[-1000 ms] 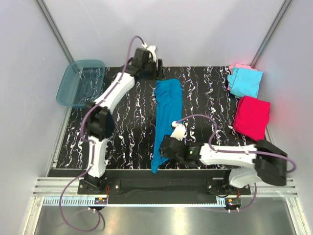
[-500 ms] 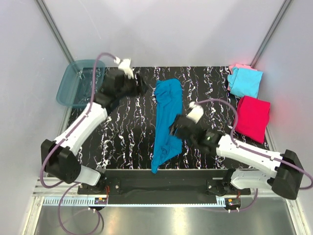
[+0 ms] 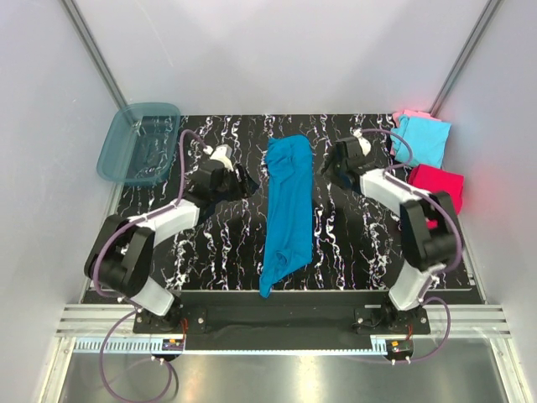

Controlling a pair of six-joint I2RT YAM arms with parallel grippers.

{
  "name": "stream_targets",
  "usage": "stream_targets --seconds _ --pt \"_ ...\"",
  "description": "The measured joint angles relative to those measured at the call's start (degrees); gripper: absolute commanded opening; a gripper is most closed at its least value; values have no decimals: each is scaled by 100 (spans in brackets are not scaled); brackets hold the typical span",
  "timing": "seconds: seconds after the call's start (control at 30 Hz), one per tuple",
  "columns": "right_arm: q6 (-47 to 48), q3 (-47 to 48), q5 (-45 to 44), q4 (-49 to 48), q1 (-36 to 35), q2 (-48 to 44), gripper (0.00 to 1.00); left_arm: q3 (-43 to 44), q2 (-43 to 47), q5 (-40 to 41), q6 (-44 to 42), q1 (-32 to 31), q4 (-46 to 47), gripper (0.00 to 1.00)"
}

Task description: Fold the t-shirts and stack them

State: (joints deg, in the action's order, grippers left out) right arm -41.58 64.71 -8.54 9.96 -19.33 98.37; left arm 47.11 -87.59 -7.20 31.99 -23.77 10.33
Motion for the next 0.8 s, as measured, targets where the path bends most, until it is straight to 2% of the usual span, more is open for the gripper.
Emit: stream_targets --seconds 0.13,0.27,0.53,0.8 --pt "212 765 573 -393 267 1145 65 94 -603 -111 155 70 481 66" --pt "258 992 1163 -866 448 1899 64 363 -1292 -260 264 142 662 65" --pt "181 1462 1888 -1799 643 2553 63 1438 -2472 -669 413 374 717 64" --pt "-11 2157 2430 -2170 660 3198 59 2632 -3370 -905 435 531 564 64"
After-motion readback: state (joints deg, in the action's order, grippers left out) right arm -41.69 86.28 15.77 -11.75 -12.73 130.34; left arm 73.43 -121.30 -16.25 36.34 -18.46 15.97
